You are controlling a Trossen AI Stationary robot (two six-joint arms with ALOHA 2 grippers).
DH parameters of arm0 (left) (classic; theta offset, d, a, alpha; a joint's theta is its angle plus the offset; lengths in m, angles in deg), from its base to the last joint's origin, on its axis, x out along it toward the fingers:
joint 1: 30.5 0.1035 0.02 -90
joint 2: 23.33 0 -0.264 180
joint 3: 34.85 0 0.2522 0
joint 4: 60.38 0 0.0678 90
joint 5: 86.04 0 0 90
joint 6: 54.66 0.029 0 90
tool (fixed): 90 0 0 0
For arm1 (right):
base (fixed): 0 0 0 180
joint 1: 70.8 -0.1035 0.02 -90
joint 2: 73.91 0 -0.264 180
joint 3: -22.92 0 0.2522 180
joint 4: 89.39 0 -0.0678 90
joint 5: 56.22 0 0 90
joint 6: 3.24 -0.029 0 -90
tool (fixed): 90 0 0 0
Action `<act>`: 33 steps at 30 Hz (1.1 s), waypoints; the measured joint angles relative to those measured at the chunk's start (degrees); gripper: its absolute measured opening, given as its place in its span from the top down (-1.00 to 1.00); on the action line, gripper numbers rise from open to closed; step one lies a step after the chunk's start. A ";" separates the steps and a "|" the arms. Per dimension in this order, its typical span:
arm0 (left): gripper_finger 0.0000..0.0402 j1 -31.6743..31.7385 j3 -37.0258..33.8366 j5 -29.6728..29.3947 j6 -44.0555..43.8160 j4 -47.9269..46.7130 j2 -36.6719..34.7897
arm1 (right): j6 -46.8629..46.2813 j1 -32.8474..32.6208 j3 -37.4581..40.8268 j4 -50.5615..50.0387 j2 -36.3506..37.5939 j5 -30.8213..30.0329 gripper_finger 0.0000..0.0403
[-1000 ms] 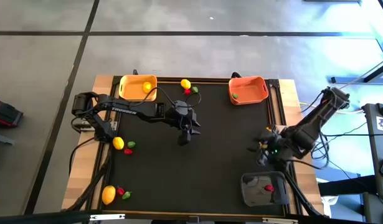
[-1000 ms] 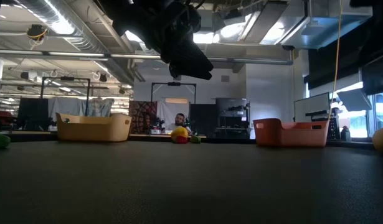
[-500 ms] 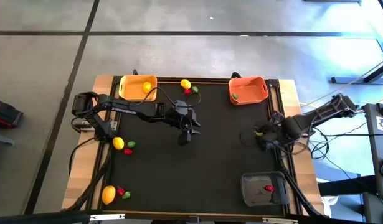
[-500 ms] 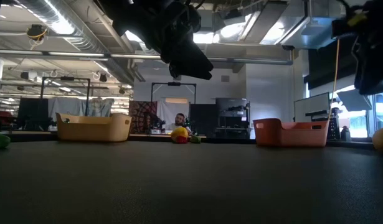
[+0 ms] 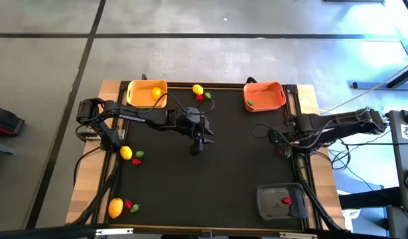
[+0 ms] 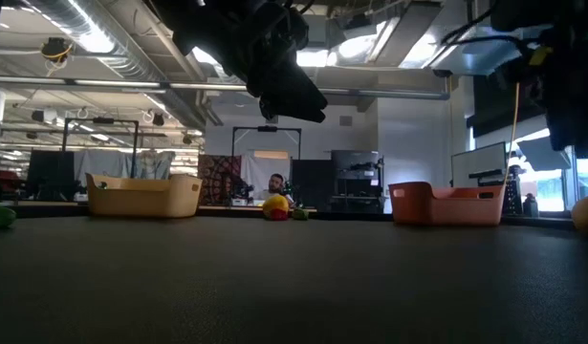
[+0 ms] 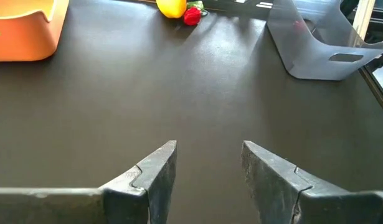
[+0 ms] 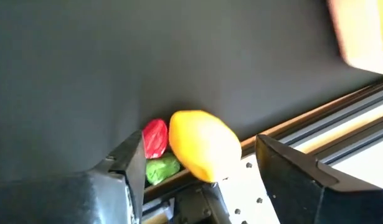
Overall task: Sort produce into baskets
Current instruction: Put the lemon into the yellow bin
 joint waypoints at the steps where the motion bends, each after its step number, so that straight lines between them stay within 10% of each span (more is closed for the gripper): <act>1: 0.13 0.00 0.00 0.00 0.00 0.00 0.00 | 0.49 0.83 0.43 0.07 0.00 0.80 -0.20; 15: 0.13 0.00 0.00 0.00 0.07 0.00 0.00 | 8.45 7.86 6.23 0.43 -3.43 5.12 -0.41; 33: 0.13 0.00 0.00 0.00 0.11 -0.01 0.00 | 7.57 7.84 6.69 1.37 -26.18 2.81 -0.41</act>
